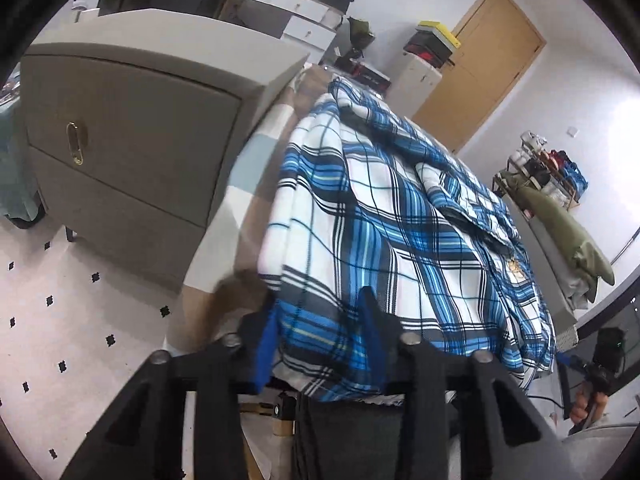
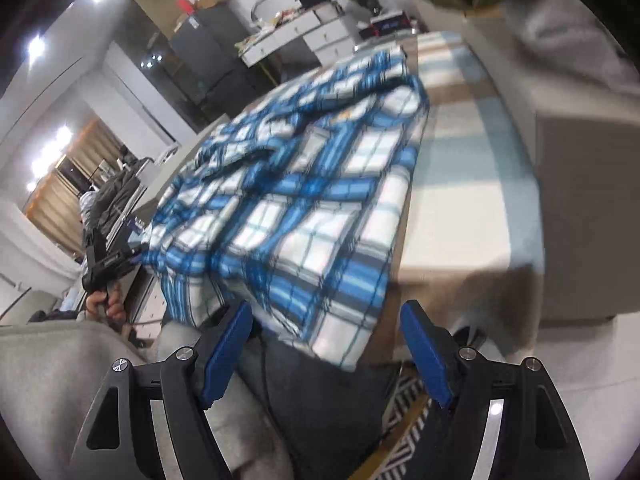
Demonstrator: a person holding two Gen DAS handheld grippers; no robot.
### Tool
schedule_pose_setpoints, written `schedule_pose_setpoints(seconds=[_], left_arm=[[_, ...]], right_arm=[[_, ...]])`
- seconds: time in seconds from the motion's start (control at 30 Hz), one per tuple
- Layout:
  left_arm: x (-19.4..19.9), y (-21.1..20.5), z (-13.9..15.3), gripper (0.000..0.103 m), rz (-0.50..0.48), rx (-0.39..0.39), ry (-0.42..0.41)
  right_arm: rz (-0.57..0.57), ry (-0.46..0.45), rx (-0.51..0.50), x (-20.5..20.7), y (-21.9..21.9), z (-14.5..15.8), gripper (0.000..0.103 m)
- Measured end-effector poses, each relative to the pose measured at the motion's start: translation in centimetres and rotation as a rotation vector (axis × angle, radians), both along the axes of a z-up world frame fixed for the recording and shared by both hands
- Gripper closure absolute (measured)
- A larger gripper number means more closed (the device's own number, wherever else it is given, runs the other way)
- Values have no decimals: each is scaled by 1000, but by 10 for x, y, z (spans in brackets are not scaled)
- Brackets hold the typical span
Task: Fold large clothes
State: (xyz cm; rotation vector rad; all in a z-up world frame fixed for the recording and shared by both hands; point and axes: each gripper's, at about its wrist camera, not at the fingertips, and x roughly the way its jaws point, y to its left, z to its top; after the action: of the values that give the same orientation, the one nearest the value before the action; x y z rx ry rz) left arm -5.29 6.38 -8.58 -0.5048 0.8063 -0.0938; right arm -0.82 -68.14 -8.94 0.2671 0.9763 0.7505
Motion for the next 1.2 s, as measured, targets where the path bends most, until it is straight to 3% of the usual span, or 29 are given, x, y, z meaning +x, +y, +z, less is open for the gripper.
schedule_pose_setpoints(seconds=[0.17,0.3,0.57,0.67,0.73,0.83,1.07,1.1,1.17,1.2], left_arm=[[-3,1,2,82,7,15,-5],[-7,2,8,101,-18,37,-7],[-2,-9,14,101,-82,19,-19],[0,-7,7,96,-80,1,9],[2,-4,4,83,-69,0,34],[1,-4,2,77,-62,33,65],[2,-5,-2,76,-71,17,71],[2,-5,-2,78,-67,22,70],[0,-9,3,93,-71,36,47],[-1,-11,8,97,-71,62,30]], right_arm=[[-6,101,15,4,0,-26,27],[41,133,92,5,4,-32,33],[98,88,224,-4,16,-13,31],[73,122,285,3,19,-20,31],[63,144,291,7,23,-25,32],[69,151,292,7,31,-28,36],[91,118,296,1,36,-16,47],[89,116,297,0,39,-14,52],[67,114,297,1,40,-13,72],[50,106,275,2,41,-12,100]])
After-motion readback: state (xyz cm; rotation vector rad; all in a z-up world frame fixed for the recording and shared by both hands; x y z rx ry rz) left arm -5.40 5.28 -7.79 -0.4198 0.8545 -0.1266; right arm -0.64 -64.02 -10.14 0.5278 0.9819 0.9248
